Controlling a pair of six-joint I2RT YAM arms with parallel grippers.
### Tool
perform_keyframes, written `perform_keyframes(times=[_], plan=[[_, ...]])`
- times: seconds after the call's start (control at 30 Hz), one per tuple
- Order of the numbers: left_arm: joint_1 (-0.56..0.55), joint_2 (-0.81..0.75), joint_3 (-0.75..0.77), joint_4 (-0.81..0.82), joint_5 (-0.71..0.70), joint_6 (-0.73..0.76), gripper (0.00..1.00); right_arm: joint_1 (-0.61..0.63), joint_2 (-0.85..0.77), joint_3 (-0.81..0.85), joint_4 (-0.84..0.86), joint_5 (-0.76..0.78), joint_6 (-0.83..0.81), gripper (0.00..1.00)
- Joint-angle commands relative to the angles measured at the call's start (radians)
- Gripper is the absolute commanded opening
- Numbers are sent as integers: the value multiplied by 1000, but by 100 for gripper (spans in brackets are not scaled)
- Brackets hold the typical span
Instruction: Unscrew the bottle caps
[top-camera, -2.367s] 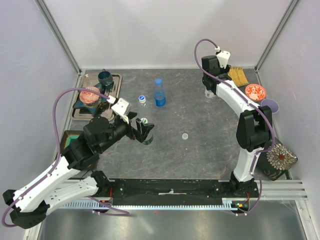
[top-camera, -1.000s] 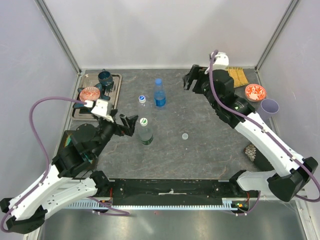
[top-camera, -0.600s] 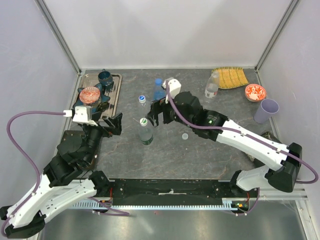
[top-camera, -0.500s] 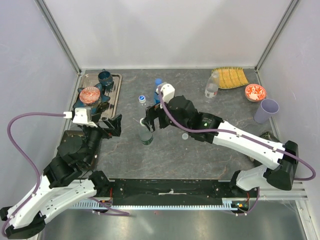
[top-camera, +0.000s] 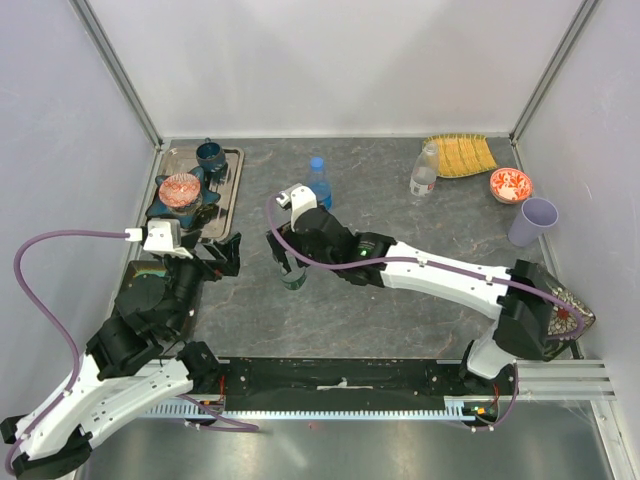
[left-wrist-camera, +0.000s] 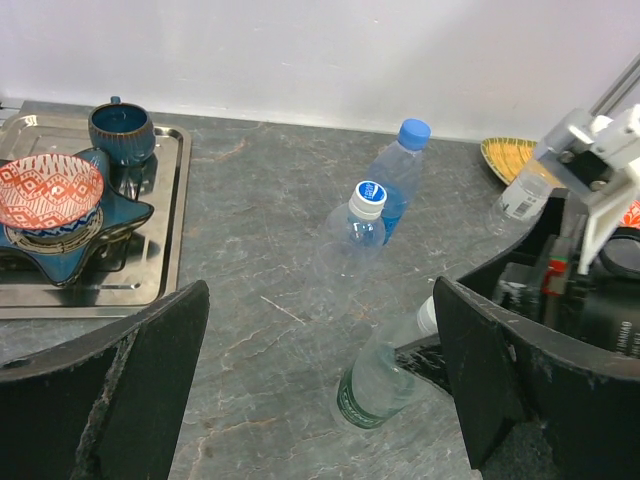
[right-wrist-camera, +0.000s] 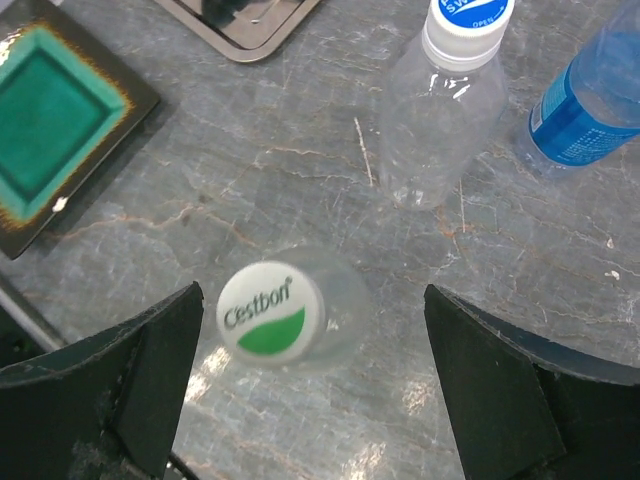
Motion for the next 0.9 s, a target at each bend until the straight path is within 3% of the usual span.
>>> perform_keyframes(times=[0.0, 0.1, 0.23, 0.33, 0.53, 0.7, 0.73, 0.8, 0.87], plan=[[1, -16, -8, 9, -25, -44, 100, 1, 42, 76, 60, 72, -8, 98], [1, -20, -11, 5, -17, -44, 99, 3, 55, 73, 75, 67, 2, 89], [1, -21, -14, 5, -6, -36, 99, 1, 36, 45, 88, 73, 13, 60], [1, -15, -15, 9, 6, -29, 100, 0, -8, 16, 89, 79, 22, 47], [1, 22, -14, 69, 55, 20, 100, 1, -200, -53, 34, 127, 38, 35], [1, 98, -12, 185, 164, 59, 100, -8, -376, -62, -76, 165, 65, 19], [1, 112, -9, 207, 187, 63, 100, -11, -393, -58, -99, 170, 88, 10], [1, 170, 7, 261, 299, 88, 99, -28, -438, -45, -163, 167, 119, 0], [2, 218, 34, 278, 439, 108, 99, -49, -467, -38, -205, 133, 166, 0]])
